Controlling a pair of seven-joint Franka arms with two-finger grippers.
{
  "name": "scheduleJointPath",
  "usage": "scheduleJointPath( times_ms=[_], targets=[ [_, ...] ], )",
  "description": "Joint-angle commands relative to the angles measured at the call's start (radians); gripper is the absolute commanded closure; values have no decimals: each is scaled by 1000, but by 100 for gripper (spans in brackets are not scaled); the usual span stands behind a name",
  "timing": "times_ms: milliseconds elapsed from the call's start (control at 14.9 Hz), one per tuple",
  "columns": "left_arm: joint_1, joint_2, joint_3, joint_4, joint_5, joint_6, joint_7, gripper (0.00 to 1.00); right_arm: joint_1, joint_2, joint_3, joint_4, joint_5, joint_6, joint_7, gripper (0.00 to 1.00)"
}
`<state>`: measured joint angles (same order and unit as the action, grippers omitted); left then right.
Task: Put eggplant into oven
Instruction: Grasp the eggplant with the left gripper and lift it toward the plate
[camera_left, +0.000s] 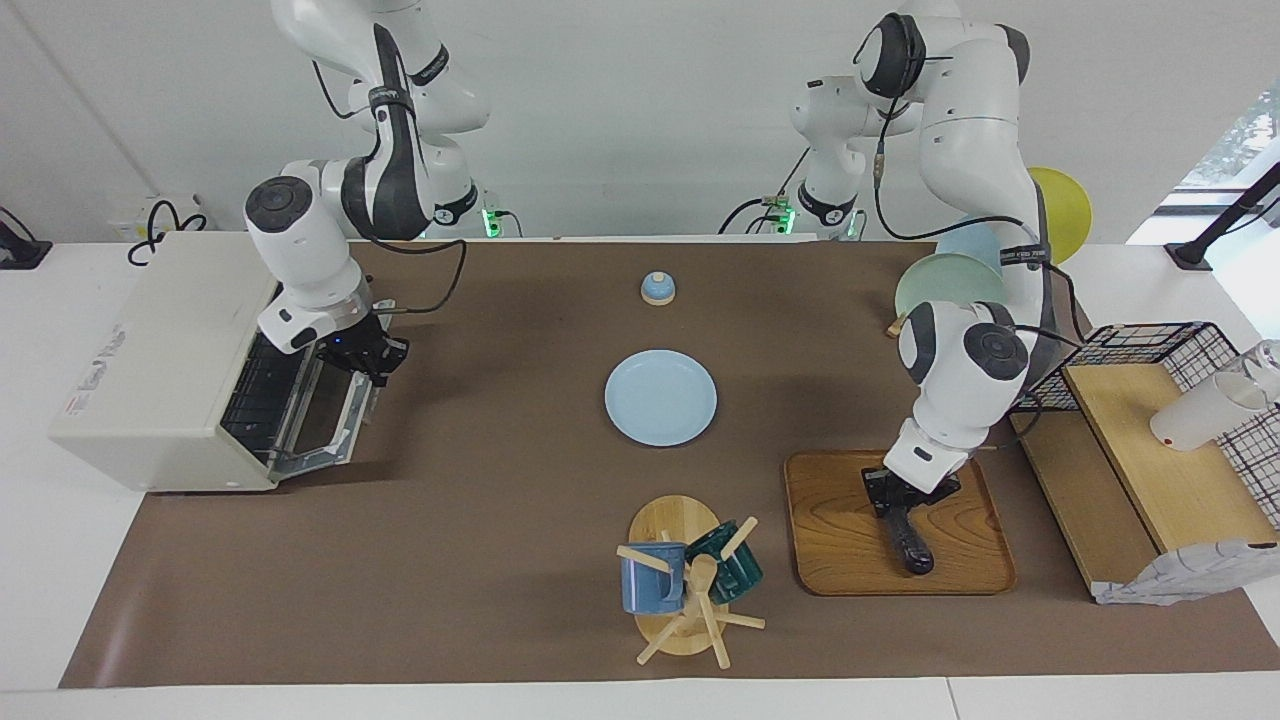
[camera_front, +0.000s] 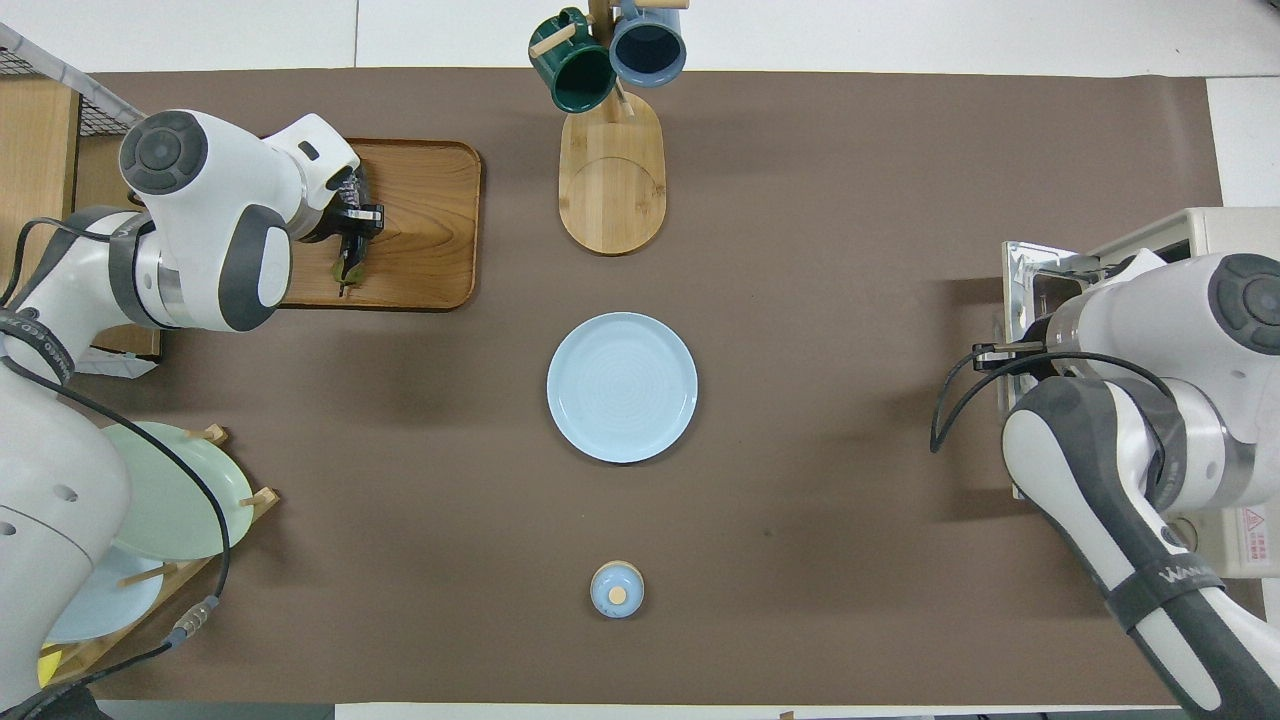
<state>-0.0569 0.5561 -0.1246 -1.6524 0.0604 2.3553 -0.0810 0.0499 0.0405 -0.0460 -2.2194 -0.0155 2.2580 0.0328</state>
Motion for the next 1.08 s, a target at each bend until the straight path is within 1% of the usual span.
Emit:
scheduleJointPath(
  times_ms=[0,67,269,404,538,673,807,942,1009],
  targets=[
    [-9,-33,5,17,7,-71,-35,100,-32,90,-26,9,-43,110,-2,100],
    [-11,-65,2,11,-1,-92,-60,100,-31,96,-26,7,-43,113,2,100],
    [-35,-175,-4,6,-34,-215,-181,100,-27,108,-25,9,-43,114,4,100],
    [-64,-247,-6,-4,-62,-319,-195,100,17,108,-26,10,-12,115,40,100],
    [-86,-294,-6,-6,-99,-384,-212,100,31,110,-25,15,32,112,62,100],
    [-144,-340,-7,-35,-103,-439,-253,100,51,113,-25,24,66,103,62,100],
    [-232,-370,-7,-95,-111,-427,-334,100,57,113,-23,41,115,91,62,100],
    [-309,-389,-7,-142,-140,-377,-420,100,67,114,-23,70,129,45,62,100],
    [-352,-409,-6,-193,-142,-343,-443,100,68,113,-23,76,128,31,62,100]
  ],
)
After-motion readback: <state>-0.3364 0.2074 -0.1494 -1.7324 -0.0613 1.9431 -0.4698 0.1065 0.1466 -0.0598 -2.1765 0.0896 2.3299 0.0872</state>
